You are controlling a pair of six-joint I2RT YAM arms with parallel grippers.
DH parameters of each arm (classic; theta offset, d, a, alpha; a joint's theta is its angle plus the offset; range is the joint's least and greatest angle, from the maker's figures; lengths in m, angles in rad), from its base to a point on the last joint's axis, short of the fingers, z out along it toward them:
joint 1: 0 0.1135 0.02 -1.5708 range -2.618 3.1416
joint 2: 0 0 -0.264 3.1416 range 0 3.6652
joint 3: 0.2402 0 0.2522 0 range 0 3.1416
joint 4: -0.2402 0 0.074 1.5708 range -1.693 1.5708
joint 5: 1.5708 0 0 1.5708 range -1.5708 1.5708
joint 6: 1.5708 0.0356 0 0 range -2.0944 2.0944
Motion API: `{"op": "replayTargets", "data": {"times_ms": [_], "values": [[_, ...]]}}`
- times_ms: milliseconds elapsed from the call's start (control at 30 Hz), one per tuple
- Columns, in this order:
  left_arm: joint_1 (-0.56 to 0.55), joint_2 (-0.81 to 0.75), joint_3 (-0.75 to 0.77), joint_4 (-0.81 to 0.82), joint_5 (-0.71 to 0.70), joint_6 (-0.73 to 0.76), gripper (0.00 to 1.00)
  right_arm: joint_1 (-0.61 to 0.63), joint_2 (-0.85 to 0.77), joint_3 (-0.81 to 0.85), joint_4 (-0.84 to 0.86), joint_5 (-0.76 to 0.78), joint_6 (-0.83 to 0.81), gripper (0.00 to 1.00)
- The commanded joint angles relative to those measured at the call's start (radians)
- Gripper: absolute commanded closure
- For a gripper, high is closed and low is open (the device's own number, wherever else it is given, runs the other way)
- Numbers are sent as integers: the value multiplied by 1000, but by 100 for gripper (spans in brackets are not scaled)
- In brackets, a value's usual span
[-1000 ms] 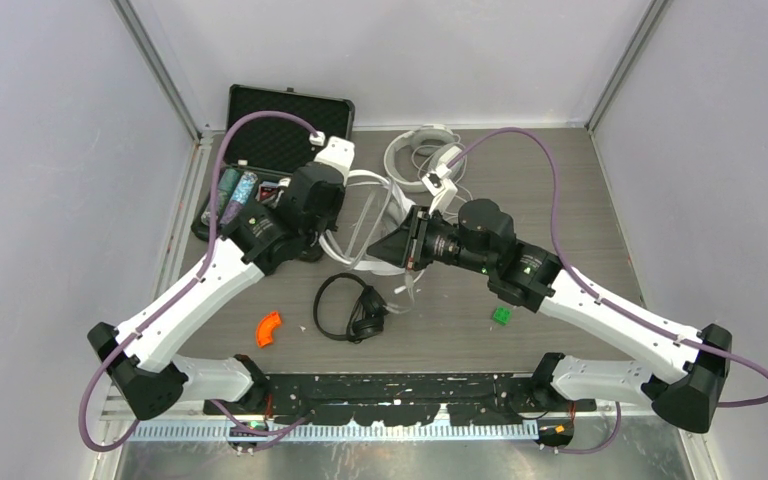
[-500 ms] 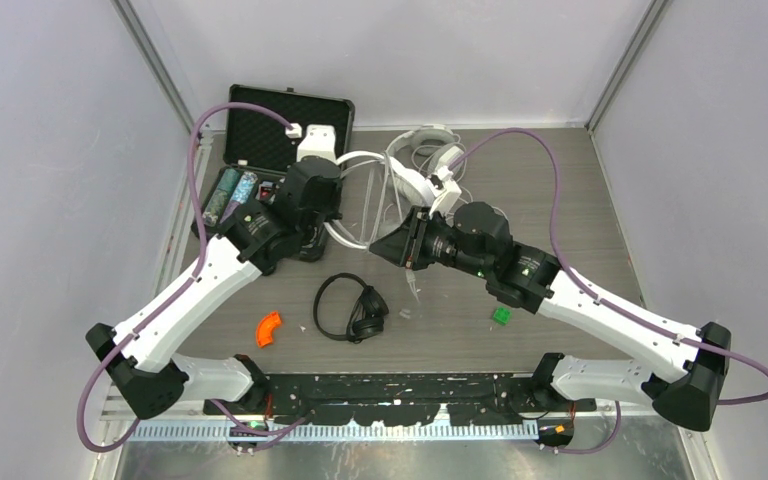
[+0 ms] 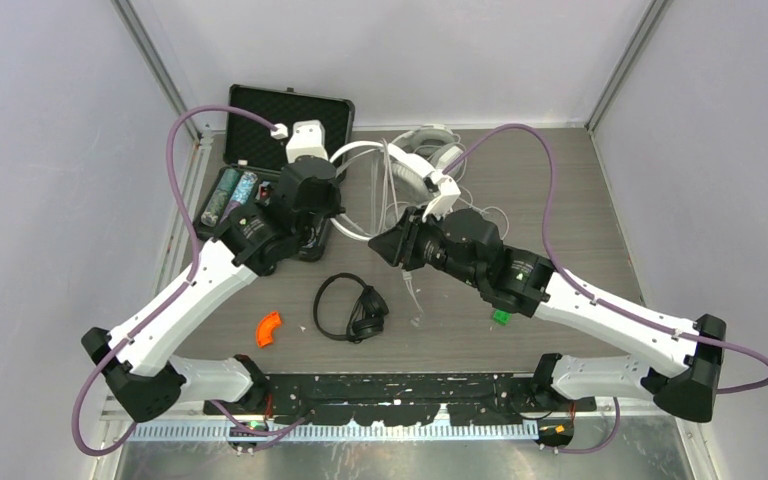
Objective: Wrap the headphones
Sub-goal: Wrap the headphones cable around the headphones.
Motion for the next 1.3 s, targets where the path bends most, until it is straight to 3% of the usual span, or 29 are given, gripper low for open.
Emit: {"op": "replayTargets", "data": {"times_ms": [0,300,500,700,867,1133,1267], "values": [[6,-54,44,191,-67,-141,100,56,17,55,-77,147,-94,71],[6,-50,31,228,-44,-184,100,92,35,94,-90,178,-105,66],[6,-62,0,276,-29,-175,100,93,-35,83,-108,305,-36,68],[6,-74,-35,331,-8,-162,100,92,-87,89,-116,332,-19,62],[6,-73,-26,324,2,-176,100,92,-81,52,-101,285,-112,62],[6,-67,7,297,-6,-175,100,94,-214,-142,124,135,-392,52],[6,-62,29,276,-5,-184,100,94,-284,-207,169,112,-381,52]]}}
